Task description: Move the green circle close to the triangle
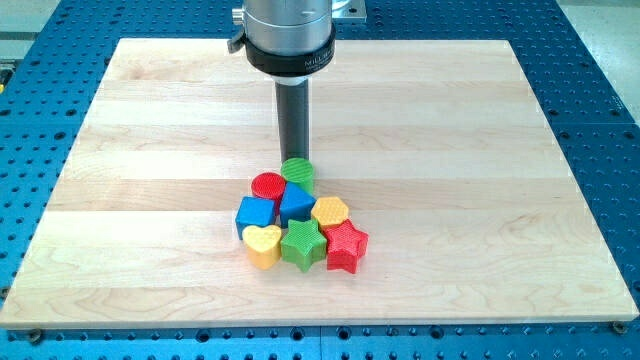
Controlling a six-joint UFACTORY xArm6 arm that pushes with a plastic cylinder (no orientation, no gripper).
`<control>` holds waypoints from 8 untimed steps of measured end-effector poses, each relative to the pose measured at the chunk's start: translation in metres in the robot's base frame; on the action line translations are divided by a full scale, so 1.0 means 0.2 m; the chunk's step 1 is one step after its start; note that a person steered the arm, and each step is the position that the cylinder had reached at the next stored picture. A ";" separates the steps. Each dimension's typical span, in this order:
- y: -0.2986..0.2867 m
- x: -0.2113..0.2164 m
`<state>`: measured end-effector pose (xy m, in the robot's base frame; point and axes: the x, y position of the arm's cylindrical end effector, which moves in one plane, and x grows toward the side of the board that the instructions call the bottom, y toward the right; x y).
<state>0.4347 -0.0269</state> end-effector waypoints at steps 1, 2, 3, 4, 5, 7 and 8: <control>0.00 0.02; 0.00 0.03; 0.00 0.03; 0.02 0.02; 0.06 0.01; 0.34 0.18; 0.75 0.36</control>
